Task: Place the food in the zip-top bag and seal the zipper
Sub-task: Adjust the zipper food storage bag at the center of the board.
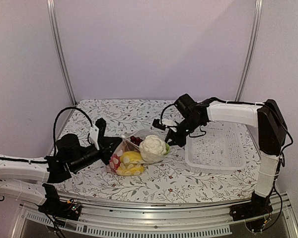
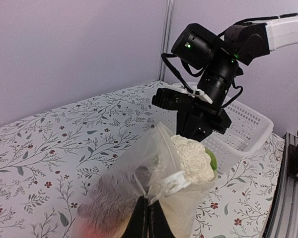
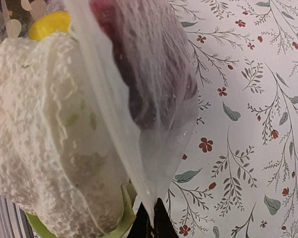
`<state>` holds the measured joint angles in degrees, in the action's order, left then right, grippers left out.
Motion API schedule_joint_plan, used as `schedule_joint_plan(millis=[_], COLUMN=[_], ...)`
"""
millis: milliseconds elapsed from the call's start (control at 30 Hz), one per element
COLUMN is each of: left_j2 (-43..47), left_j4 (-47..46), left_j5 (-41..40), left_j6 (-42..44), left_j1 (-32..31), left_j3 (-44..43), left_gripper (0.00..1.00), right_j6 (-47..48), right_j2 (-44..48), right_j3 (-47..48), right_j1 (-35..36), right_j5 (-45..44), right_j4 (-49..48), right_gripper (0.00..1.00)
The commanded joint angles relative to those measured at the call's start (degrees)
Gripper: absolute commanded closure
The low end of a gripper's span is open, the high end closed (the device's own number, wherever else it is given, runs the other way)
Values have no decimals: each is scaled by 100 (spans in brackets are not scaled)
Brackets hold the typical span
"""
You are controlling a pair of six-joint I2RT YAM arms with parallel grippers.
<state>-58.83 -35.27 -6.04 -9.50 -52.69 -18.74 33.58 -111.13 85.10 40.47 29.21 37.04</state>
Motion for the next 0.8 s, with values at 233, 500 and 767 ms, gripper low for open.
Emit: schedule_joint_plan(millis=[233, 500, 767], left_j2=[113, -536, -543], left_j4=[-213, -617, -933], left_j5=[-170, 174, 159], left_j6=[-80, -121, -195], left_j1=[22, 19, -6], left_j3=[209, -21, -123], left_gripper=[100, 100, 100], right_j6=[-620, -749, -640], right_j2=[1179, 827, 757], right_j3=[1106, 1554, 1803], right_j1=[27, 31, -46], right_j5=[-39, -28, -1126], right_j4=[2061, 2545, 2576], right_gripper=[100, 100, 82])
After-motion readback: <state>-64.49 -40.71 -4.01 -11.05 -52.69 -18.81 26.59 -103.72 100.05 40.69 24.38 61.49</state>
